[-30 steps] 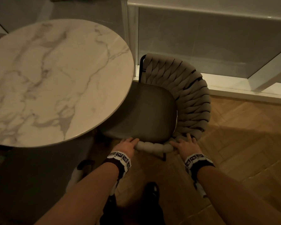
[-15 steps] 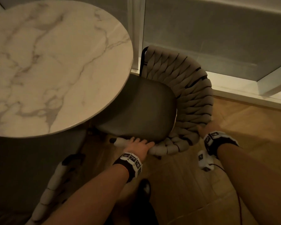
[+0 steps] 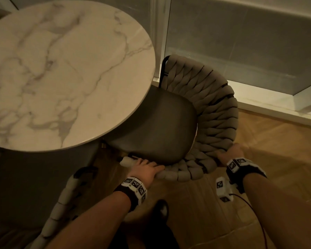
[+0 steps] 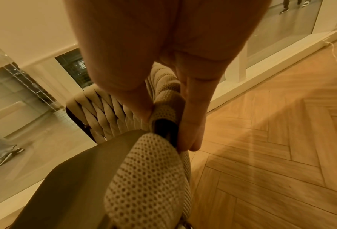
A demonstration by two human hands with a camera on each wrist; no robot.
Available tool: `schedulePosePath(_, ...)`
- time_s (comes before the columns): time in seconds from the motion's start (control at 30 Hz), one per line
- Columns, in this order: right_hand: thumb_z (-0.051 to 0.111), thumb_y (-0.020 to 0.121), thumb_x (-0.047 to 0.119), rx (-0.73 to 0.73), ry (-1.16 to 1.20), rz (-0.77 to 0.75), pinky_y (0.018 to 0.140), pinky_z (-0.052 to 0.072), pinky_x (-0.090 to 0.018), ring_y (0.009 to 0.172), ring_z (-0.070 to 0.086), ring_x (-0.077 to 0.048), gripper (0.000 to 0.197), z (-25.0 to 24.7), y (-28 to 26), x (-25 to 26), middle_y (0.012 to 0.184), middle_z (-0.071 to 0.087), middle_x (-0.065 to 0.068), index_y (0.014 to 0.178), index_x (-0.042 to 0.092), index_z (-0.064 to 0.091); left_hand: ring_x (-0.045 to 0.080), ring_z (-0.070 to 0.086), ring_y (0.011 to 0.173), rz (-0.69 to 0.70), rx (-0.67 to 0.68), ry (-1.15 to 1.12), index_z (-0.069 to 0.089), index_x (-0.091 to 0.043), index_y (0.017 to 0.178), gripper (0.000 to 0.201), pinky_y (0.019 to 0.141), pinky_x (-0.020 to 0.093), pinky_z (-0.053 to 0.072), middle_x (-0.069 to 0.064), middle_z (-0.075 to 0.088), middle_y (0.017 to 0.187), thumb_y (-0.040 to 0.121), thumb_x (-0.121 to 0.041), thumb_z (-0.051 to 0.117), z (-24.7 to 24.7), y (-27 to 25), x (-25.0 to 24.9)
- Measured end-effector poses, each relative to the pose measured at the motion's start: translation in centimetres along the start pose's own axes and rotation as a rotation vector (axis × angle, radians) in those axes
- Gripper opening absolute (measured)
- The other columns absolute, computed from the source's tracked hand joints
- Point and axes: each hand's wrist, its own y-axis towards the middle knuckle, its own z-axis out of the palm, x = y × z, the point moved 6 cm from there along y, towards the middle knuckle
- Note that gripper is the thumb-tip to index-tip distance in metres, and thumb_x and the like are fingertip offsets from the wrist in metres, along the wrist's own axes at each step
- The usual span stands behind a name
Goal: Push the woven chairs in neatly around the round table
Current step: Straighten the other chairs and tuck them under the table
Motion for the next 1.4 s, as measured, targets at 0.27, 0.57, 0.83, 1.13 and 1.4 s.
schedulePosePath(0.27, 0.071, 0.082, 0.024, -0.03, 0.028, -0.066, 0.081, 0.051, -0.045, 0.104, 0.057, -0.043, 0.056, -0.7, 0.7, 2.7, 0.117, 0.055, -0.026, 0.122, -0.003, 0.042, 0.031, 0.032, 0.138, -0.04, 0.101, -0.022, 0.023, -0.037, 0.147, 0.056, 0.119, 0.05, 0.015, 0.003, 0.037, 0.151, 0.095, -0.028, 0.044, -1.8, 0.3, -0.1)
schedulePosePath(0.57, 0.071, 0.084, 0.032, -0.053, 0.011, -0.141, 0.082, 0.045, -0.042, 0.111, 0.055, -0.041, 0.061, -1.1, 1.1, 2.8, 0.124, 0.055, -0.024, 0.126, -0.001, 0.043, 0.029, 0.031, 0.139, -0.049, 0.058, -0.029, 0.02, -0.039, 0.147, 0.062, 0.12, 0.05, 0.011, 0.001, 0.037, 0.151, 0.095, -0.017, 0.044, -1.7, 1.7, -0.1)
schedulePosePath(0.83, 0.06, 0.087, 0.052, 0.038, -0.264, -0.227, 0.081, 0.045, -0.039, 0.105, 0.058, -0.037, 0.069, -1.1, 0.3, 2.6, 0.123, 0.058, -0.022, 0.13, 0.0, 0.043, 0.026, 0.025, 0.144, -0.023, 0.031, -0.1, 0.022, -0.032, 0.148, 0.068, 0.122, 0.043, 0.008, 0.0, 0.031, 0.156, 0.091, -0.009, 0.05, -1.8, 0.1, 0.5)
schedulePosePath(1.13, 0.052, 0.093, 0.031, -0.008, -0.417, -0.628, 0.077, 0.043, -0.035, 0.083, 0.052, -0.026, 0.026, 1.8, -8.4, 11.2, 0.103, 0.057, -0.016, 0.106, 0.01, 0.061, 0.022, 0.045, 0.129, -0.128, -0.159, -0.388, 0.044, -0.038, 0.136, 0.043, 0.108, 0.042, 0.04, -0.005, 0.045, 0.145, 0.094, -0.029, 0.045, -0.4, -10.0, 9.6)
schedulePosePath(1.4, 0.052, 0.093, 0.031, 0.378, -0.602, -1.274, 0.088, 0.044, -0.036, 0.101, 0.054, -0.021, 0.02, 21.4, -29.7, 22.9, 0.109, 0.052, -0.003, 0.109, 0.022, 0.059, 0.02, 0.051, 0.125, -0.318, -0.184, -0.492, 0.047, -0.042, 0.131, 0.042, 0.107, 0.04, 0.041, -0.011, 0.045, 0.146, 0.089, -0.037, 0.049, 7.4, -25.9, 21.5)
